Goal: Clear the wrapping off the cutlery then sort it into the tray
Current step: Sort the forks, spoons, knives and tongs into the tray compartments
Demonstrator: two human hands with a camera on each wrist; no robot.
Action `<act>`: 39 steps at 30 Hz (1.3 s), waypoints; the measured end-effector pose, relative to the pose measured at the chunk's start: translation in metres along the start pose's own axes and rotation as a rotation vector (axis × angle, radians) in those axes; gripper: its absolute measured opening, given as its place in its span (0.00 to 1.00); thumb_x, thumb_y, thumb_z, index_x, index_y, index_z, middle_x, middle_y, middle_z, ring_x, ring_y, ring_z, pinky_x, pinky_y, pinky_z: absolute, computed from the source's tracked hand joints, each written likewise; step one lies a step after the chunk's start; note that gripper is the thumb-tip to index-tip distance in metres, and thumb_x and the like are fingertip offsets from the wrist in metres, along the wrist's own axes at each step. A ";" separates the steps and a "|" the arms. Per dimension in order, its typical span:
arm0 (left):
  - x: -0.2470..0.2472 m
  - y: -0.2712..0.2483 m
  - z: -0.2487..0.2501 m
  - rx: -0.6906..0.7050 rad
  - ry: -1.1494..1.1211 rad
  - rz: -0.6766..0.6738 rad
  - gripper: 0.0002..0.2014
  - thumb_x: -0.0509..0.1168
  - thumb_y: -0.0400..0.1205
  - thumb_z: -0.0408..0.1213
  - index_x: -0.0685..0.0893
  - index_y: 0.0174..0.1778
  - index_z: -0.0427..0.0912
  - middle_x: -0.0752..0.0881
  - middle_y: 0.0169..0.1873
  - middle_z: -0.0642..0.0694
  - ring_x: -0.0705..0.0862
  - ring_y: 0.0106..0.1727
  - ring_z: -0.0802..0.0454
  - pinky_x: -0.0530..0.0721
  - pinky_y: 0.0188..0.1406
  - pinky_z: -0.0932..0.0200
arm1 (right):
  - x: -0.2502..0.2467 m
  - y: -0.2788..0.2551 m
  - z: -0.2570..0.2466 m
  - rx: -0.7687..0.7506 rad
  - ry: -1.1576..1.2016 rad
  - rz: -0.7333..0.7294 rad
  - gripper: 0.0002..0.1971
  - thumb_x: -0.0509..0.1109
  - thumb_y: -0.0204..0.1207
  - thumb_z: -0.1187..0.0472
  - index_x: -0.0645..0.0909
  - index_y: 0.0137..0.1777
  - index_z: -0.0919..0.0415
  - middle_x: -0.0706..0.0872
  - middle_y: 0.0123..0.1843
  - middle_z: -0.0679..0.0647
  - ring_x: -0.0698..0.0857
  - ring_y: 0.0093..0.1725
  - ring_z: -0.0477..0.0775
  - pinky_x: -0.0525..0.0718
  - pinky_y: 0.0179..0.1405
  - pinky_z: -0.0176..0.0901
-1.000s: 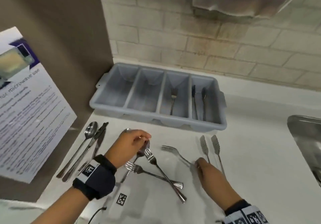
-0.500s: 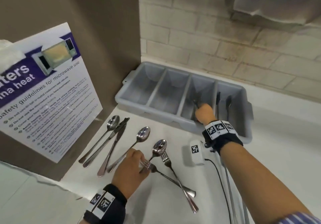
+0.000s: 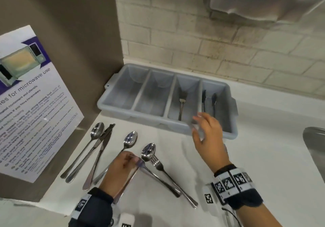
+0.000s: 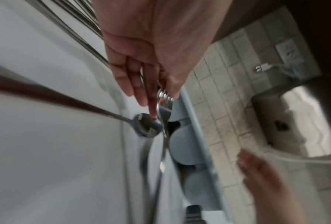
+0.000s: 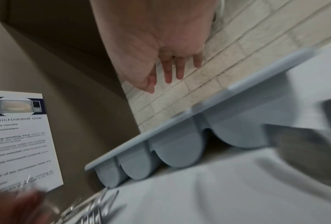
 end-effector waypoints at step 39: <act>0.119 0.109 0.160 0.514 0.543 -0.416 0.15 0.63 0.79 0.26 0.82 0.61 0.40 0.80 0.56 0.49 0.79 0.57 0.55 0.71 0.54 0.79 | -0.092 -0.147 0.074 0.379 0.241 -0.043 0.20 0.76 0.62 0.61 0.80 0.50 0.37 0.79 0.44 0.47 0.80 0.45 0.38 0.73 0.45 0.14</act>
Point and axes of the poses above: each hand's wrist, its own y-axis towards the middle knuckle, its own x-axis out of the palm, z = x × y, the point moved 8 cm from there along y, towards the middle knuckle
